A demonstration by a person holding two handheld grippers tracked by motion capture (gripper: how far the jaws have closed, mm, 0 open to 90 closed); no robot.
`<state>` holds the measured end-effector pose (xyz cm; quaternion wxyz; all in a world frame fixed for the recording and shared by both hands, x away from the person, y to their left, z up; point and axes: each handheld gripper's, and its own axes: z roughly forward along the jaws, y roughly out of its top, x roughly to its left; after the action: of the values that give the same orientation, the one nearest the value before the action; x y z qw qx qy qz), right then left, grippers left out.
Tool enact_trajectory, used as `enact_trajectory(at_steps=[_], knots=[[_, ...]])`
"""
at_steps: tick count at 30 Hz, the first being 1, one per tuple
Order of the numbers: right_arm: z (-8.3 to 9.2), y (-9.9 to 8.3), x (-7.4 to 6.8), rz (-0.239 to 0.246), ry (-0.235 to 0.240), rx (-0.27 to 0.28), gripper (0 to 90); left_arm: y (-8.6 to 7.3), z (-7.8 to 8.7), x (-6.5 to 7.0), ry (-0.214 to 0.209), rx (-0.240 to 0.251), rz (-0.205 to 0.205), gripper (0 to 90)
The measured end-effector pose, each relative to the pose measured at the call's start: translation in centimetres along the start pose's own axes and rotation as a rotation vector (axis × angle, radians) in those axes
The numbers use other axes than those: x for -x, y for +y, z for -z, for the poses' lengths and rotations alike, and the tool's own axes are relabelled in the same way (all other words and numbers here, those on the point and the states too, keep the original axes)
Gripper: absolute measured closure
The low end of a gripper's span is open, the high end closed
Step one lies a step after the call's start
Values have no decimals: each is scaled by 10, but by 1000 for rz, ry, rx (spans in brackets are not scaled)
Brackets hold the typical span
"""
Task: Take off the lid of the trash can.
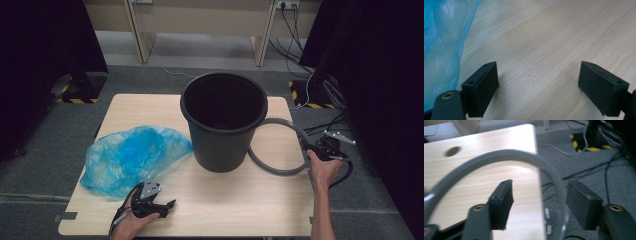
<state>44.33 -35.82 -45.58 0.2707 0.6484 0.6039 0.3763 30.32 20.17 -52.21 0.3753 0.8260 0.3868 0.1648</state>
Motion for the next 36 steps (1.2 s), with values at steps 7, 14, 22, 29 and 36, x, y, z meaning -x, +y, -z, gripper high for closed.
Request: enact_trajectory(at_steps=[7, 14, 22, 29, 36], knots=[[36, -34, -31, 88, 89, 0, 231, 0, 0, 0, 0, 0, 0, 154], [52, -63, -52, 154, 142, -38, 207, 0, 0, 0, 0, 0, 1, 153], [58, -85, -68, 192, 173, -75, 201, 0, 0, 0, 0, 0, 1, 153], [63, -102, -81, 220, 187, -127, 168, 0, 0, 0, -1, 0, 0, 153], [62, -121, -89, 263, 195, -185, 162, 0, 0, 0, 0, -1, 0, 153]])
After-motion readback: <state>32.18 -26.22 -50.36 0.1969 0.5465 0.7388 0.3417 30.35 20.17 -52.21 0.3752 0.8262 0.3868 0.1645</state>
